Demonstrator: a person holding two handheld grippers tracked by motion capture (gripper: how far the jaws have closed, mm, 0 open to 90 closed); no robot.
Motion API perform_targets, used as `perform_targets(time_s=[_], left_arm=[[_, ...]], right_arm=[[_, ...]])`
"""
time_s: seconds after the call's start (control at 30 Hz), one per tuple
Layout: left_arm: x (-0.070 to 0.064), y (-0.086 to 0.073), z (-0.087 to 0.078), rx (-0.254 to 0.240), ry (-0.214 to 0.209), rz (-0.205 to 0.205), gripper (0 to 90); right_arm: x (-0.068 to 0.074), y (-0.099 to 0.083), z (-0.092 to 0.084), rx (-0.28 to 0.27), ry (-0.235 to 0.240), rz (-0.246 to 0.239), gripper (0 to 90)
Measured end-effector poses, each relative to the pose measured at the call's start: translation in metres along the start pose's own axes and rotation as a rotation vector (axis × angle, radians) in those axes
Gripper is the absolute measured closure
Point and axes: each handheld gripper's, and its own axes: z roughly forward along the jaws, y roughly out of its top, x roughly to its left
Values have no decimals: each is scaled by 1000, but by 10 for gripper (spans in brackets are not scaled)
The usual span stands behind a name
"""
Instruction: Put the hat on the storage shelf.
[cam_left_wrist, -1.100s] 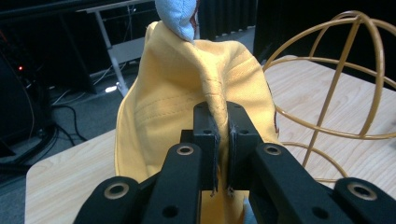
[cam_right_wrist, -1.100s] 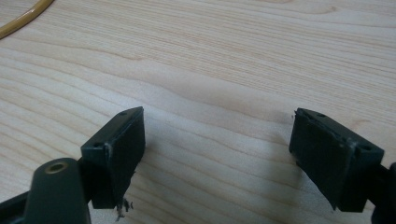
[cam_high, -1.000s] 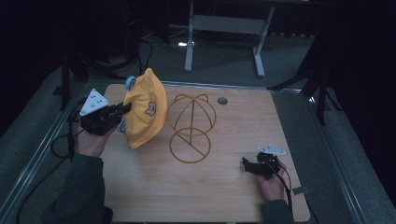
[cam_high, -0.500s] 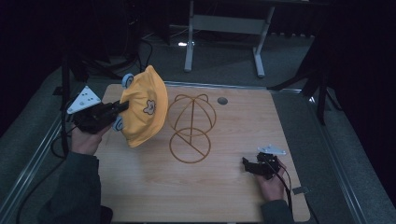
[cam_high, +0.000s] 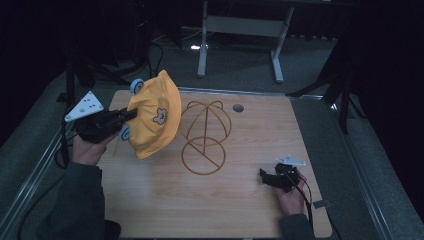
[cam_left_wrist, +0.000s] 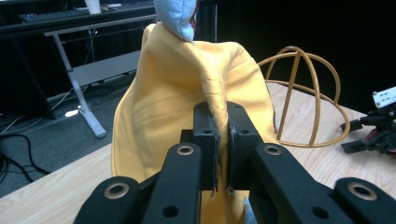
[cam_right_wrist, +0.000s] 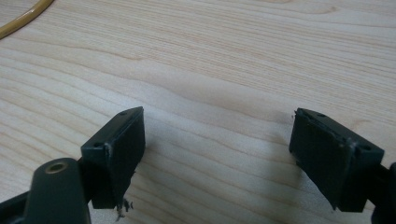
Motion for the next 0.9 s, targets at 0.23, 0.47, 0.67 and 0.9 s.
perform_targets(time_s=[0.23,0.47,0.67,0.9], left_arm=[[4,1,-3,-21,-29,-16,852],[4,4,-4,-29,-36,-17,851],[6,5,-5,-41,-53,-20,851],[7,8,-9,-53,-74,-21,852]], right_arm=[[0,0,0,0,0,0,182],[0,0,0,0,0,0,182],[0,0,0,0,0,0,182],[0,0,0,0,0,0,183]])
